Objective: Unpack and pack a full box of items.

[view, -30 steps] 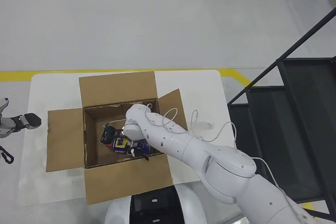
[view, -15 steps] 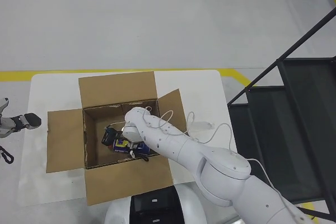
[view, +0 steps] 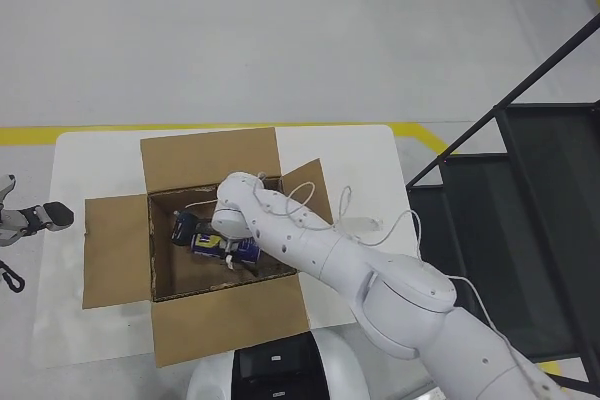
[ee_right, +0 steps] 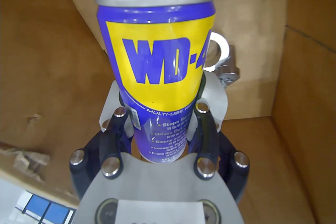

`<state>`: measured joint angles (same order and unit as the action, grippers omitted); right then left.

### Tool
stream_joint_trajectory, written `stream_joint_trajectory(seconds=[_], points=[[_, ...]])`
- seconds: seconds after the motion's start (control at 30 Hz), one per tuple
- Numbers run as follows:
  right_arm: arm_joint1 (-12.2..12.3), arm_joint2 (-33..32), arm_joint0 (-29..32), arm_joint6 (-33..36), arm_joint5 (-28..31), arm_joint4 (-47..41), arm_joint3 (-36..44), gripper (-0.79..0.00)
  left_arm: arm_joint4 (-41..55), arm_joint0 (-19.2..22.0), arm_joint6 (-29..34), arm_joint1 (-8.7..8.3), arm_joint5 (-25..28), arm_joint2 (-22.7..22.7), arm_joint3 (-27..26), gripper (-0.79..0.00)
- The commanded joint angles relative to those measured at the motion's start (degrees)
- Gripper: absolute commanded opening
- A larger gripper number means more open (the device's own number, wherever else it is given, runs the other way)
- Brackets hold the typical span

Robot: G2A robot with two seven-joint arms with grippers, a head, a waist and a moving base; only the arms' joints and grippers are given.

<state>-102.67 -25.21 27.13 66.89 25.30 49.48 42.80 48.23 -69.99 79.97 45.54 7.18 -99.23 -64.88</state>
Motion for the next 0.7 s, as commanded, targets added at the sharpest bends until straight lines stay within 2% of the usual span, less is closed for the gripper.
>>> stream_joint_trajectory(seconds=[0.0,0.2,0.43,0.57,0.67], points=[[1.51,-1.92,0.72,0.09,-0.02,0.34,3.55,-0.785,0.00,0.00,0.00,0.00,0.00,0.00,0.00,0.000],[7.92,-11.06,7.96,2.11,-0.68,3.04,20.72,-0.785,0.00,0.00,0.00,0.00,0.00,0.00,0.00,0.000],[15.46,-25.77,26.06,5.91,0.11,10.45,49.09,-0.785,0.00,0.00,0.00,0.00,0.00,0.00,0.00,0.000],[17.54,-31.13,33.81,2.57,2.56,12.78,58.02,-0.785,0.00,0.00,0.00,0.00,0.00,0.00,0.00,0.000],[17.54,-31.13,33.81,2.57,2.56,12.78,58.02,-0.785,0.00,0.00,0.00,0.00,0.00,0.00,0.00,0.000]])
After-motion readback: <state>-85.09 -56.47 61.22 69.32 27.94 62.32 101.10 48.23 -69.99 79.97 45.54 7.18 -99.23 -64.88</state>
